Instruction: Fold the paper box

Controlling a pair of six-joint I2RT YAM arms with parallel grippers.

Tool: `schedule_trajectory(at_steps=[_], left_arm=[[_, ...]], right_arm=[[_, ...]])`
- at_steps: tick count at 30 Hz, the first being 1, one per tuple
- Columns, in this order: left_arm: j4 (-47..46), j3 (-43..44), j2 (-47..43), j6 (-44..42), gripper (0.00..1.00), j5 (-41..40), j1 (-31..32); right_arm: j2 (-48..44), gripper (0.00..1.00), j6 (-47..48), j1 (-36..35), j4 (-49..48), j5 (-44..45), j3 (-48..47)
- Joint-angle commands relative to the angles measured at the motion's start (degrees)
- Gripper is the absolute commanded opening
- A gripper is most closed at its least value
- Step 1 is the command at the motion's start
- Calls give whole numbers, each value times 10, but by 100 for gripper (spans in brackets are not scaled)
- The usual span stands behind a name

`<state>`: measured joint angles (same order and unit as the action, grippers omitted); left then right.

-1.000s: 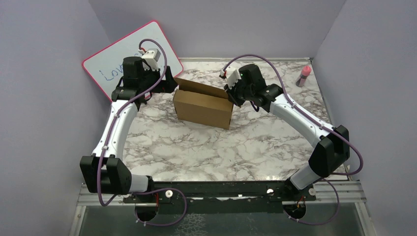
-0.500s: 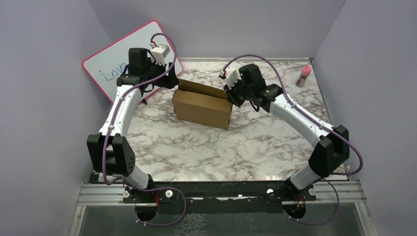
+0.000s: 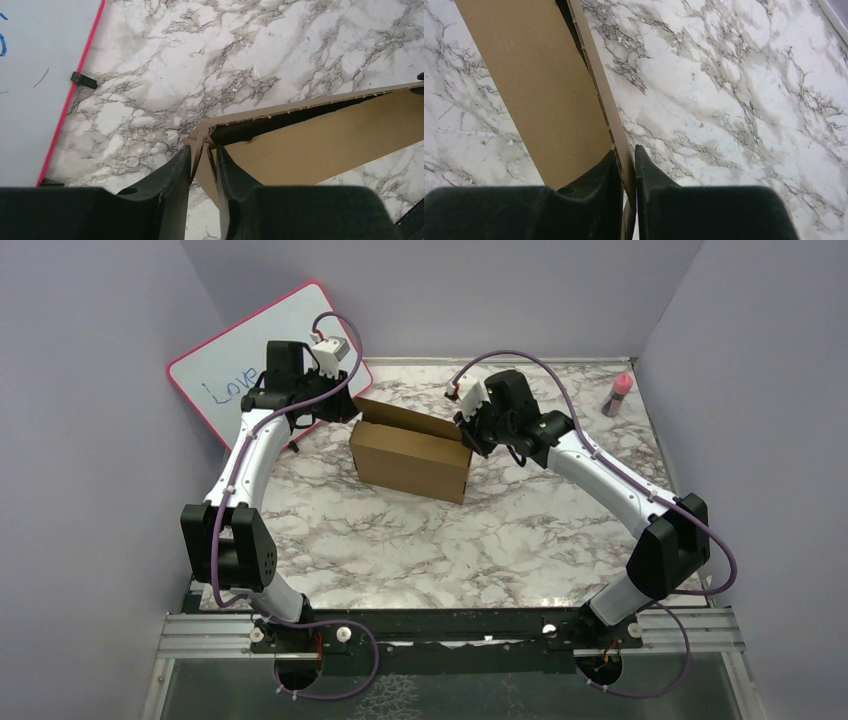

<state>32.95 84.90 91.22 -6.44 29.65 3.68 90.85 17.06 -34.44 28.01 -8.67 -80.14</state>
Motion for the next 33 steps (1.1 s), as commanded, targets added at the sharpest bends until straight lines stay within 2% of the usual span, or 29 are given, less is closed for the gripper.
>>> schedule_trajectory(at_steps=[1, 10, 14, 23, 33], left_arm=[[4, -4, -27, 36, 22, 22, -3], [5, -32, -38, 109, 1, -1, 2], [-1, -36, -42, 142, 0, -13, 7], [0, -21, -48, 147, 0, -30, 27], [32, -18, -50, 128, 0, -121, 63]], right_arm=[[17, 17, -6, -4, 4, -15, 4], [22, 17, -12, -4, 4, -19, 0], [26, 17, -12, -4, 4, -20, -2], [27, 17, -13, -4, 3, -20, -3], [28, 17, -15, -4, 2, -21, -1]])
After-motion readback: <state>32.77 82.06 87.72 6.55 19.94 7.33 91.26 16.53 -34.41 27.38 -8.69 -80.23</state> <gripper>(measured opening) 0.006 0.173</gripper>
